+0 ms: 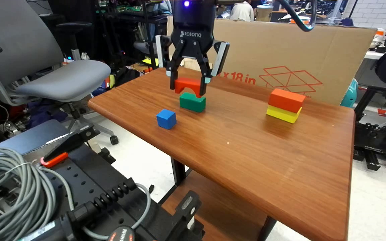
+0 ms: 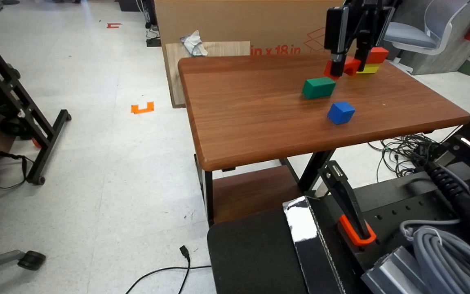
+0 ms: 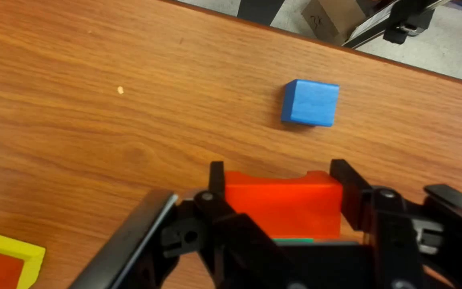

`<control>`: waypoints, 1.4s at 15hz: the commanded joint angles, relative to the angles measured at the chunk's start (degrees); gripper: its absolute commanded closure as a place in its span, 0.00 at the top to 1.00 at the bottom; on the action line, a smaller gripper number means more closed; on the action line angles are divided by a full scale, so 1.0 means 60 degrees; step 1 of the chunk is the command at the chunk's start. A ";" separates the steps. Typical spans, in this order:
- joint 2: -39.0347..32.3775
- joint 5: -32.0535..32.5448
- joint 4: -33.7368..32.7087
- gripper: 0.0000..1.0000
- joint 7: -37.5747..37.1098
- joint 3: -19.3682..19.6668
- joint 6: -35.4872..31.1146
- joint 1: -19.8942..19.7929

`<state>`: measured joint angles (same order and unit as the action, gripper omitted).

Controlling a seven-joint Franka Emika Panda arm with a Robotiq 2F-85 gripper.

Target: Put the orange block on the green block

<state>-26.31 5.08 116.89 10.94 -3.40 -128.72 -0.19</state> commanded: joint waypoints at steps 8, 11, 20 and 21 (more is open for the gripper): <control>0.0157 0.0133 0.0475 0.41 -0.0676 0.0184 -0.0928 0.0263; -0.0027 0.0277 0.0311 0.41 -0.0981 0.0288 -0.0885 0.0349; -0.0244 0.0377 -0.0048 0.41 -0.1544 0.0348 -0.0730 0.0497; -0.0291 0.0434 -0.0152 0.41 -0.1646 0.0394 -0.0688 0.0539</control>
<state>-26.91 5.76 117.98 3.39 -2.56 -132.76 1.43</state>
